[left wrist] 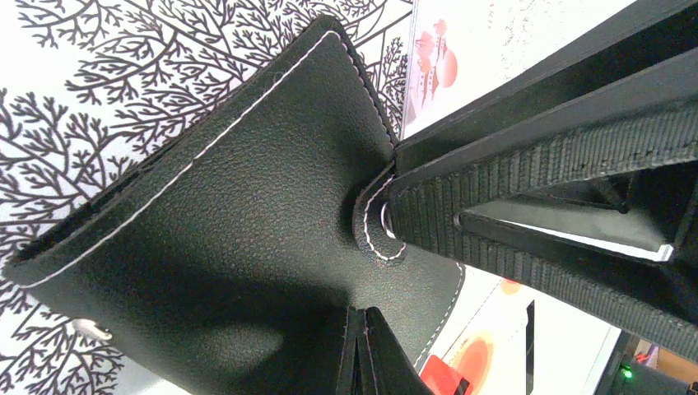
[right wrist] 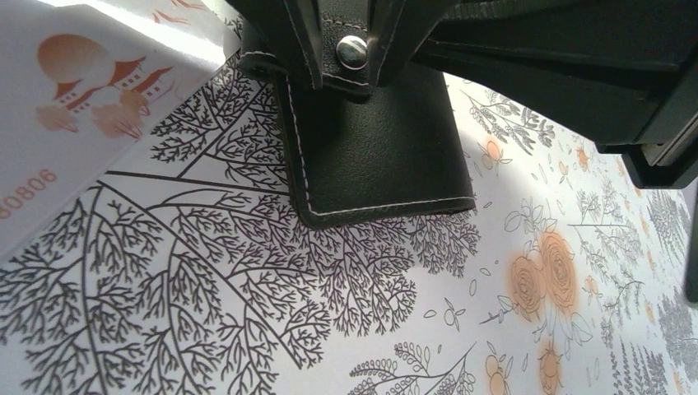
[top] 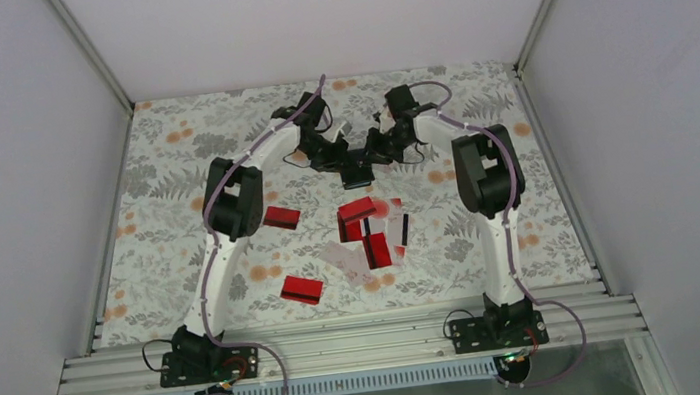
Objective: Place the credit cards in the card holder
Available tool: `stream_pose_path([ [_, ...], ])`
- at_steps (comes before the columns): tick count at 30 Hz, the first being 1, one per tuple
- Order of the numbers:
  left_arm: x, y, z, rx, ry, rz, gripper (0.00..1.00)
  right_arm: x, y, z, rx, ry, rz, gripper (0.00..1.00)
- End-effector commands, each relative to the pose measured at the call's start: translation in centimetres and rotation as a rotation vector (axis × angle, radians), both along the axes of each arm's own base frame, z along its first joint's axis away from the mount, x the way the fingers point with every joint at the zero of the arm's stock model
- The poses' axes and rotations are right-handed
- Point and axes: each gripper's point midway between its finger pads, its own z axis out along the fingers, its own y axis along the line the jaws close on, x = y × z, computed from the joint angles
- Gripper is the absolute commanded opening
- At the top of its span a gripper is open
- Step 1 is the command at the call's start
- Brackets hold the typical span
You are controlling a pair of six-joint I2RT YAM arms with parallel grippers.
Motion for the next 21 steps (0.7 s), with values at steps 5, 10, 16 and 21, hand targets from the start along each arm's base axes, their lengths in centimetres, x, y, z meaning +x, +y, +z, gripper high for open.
stream_pose_path([
  [5, -1.2, 0.4, -5.3, 0.085, 0.044, -0.019, 0.02, -6.5, 1.6, -4.9, -0.101, 0.193, 0.090, 0.13],
  [10, -1.2, 0.4, -5.2, 0.087, 0.042, -0.019, 0.02, -6.9, 1.9, -5.3, -0.144, 0.195, 0.104, 0.13],
  [16, -1.1, 0.5, -5.2, 0.092, 0.037, -0.017, 0.02, -7.6, 2.6, -5.6, -0.230, 0.187, 0.159, 0.13],
  [21, -1.1, 0.4, -5.4, 0.092, 0.040, -0.015, 0.02, -8.5, 2.6, -5.9, -0.275, 0.200, 0.199, 0.13],
])
